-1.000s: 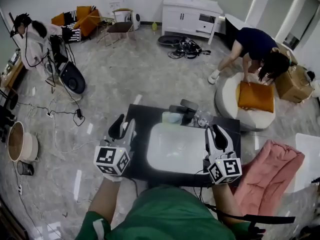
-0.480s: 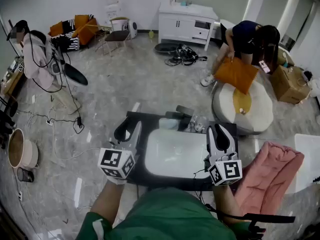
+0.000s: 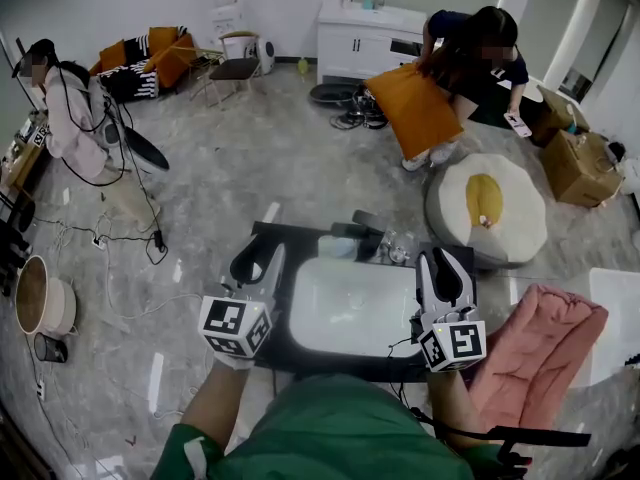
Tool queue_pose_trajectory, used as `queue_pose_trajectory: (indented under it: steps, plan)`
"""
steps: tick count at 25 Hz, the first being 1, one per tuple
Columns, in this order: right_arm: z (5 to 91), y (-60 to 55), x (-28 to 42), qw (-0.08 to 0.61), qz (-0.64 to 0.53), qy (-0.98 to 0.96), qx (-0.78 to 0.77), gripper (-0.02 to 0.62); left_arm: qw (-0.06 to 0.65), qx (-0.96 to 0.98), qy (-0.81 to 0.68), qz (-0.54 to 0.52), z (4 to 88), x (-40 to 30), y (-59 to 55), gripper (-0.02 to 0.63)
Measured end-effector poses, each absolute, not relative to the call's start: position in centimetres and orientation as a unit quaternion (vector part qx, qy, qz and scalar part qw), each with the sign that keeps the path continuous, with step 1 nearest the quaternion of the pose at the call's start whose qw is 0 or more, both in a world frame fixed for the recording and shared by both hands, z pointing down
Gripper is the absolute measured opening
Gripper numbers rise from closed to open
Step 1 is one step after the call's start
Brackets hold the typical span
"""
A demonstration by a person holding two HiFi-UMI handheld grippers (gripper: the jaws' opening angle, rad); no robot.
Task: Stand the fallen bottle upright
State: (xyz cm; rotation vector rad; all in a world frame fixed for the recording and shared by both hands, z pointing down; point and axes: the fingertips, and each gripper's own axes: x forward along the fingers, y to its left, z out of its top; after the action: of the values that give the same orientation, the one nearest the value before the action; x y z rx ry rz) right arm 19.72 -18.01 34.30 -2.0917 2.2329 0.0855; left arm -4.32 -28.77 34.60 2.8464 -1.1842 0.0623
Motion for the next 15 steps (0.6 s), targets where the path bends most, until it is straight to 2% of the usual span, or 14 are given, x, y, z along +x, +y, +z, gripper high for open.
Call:
queue_pose_trajectory:
  steps: [15]
  plan:
    - [35.0, -18.6, 19.9, 0.039, 0.012, 0.728, -0.685, 0.098, 0.048, 0.923, -0.381, 0.030, 35.9, -4.0, -29.6, 0.140]
